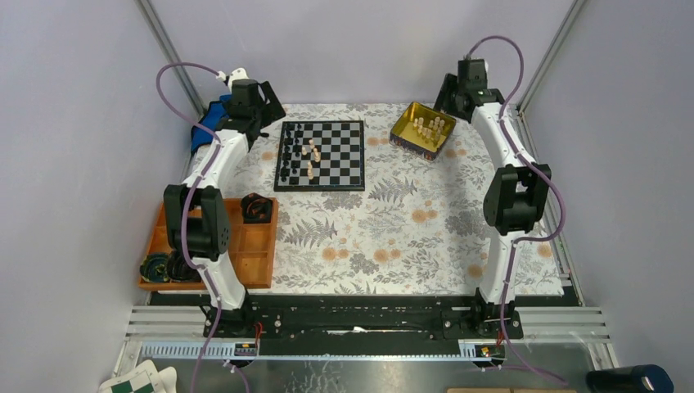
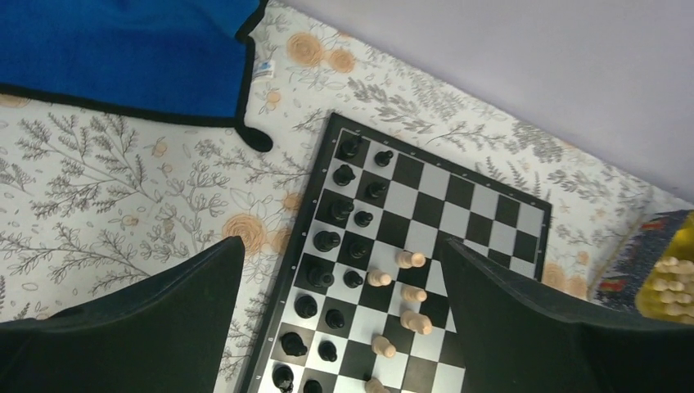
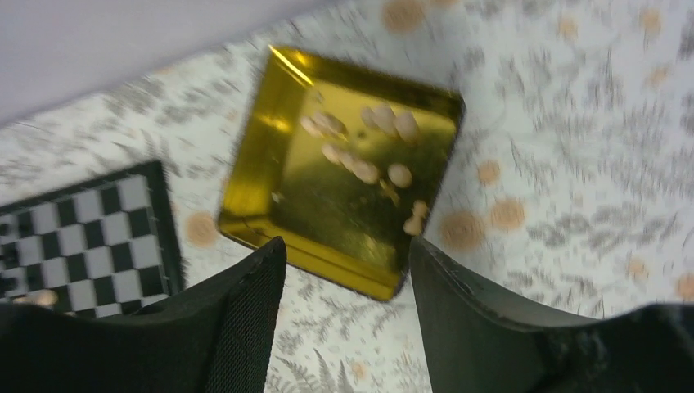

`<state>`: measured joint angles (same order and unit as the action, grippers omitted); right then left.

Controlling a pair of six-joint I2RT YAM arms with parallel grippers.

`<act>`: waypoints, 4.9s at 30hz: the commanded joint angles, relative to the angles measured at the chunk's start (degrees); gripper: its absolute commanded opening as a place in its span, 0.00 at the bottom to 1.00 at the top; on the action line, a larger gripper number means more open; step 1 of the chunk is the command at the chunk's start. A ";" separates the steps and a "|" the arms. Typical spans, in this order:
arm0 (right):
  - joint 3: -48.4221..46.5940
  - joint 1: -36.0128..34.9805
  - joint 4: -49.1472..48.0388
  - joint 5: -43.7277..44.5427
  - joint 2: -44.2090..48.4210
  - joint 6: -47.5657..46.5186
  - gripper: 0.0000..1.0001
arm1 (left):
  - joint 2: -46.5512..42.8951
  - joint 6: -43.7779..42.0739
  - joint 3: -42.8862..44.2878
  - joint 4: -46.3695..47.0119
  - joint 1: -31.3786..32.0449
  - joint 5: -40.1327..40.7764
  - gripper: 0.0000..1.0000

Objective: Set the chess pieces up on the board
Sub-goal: Pick up the storage box at the center of the board, then place the storage box at the center of the board, then move the chessboard to the center of the board.

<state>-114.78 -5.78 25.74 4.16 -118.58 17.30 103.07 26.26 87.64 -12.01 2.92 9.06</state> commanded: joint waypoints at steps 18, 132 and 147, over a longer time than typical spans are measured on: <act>-1.42 0.07 11.29 5.60 -11.94 9.84 0.56 | 9.52 -1.79 6.48 -10.18 0.25 3.50 0.95; -19.28 -13.34 10.56 -3.08 -24.46 -5.20 0.31 | 32.55 5.34 22.44 -19.14 -1.98 -6.95 0.00; -19.61 -16.21 7.91 -7.41 -29.28 -3.32 0.29 | 33.08 3.98 22.35 -19.10 1.78 -7.64 0.00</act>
<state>-132.68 -21.54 34.79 -1.23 -147.85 13.41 134.58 31.33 108.92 -30.87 2.83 3.49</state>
